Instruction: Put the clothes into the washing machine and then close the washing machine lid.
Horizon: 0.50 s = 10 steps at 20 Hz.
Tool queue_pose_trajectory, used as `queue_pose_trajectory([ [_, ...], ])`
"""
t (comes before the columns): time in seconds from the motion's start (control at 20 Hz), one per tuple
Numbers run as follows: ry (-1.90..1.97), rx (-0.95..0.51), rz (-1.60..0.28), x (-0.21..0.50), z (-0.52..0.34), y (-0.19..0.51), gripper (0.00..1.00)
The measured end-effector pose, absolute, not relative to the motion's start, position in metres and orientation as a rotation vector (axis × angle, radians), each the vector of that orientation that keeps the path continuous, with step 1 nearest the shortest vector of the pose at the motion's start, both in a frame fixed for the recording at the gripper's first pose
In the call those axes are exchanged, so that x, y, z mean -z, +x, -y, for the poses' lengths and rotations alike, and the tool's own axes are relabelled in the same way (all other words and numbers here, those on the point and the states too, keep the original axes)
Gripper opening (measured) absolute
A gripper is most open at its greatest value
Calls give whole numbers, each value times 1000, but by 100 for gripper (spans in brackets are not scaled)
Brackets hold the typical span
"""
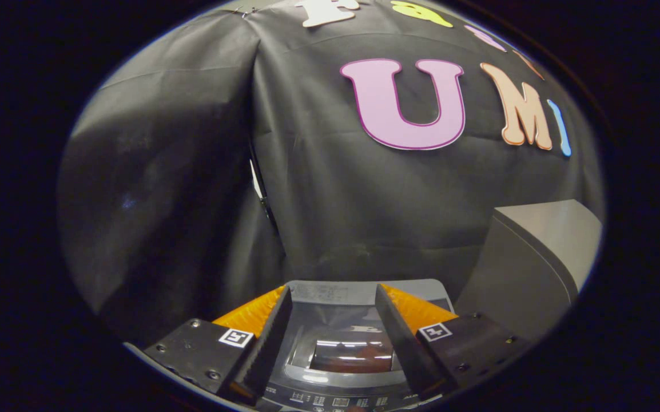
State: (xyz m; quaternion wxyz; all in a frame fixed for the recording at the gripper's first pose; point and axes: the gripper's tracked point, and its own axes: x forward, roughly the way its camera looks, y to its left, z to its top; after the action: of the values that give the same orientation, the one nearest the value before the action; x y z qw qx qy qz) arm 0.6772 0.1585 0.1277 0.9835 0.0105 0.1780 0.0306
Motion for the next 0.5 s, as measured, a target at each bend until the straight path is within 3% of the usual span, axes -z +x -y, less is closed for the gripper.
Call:
queue_pose_trajectory([
  [0.5,8,-86,-286,-136,-153,674,90],
])
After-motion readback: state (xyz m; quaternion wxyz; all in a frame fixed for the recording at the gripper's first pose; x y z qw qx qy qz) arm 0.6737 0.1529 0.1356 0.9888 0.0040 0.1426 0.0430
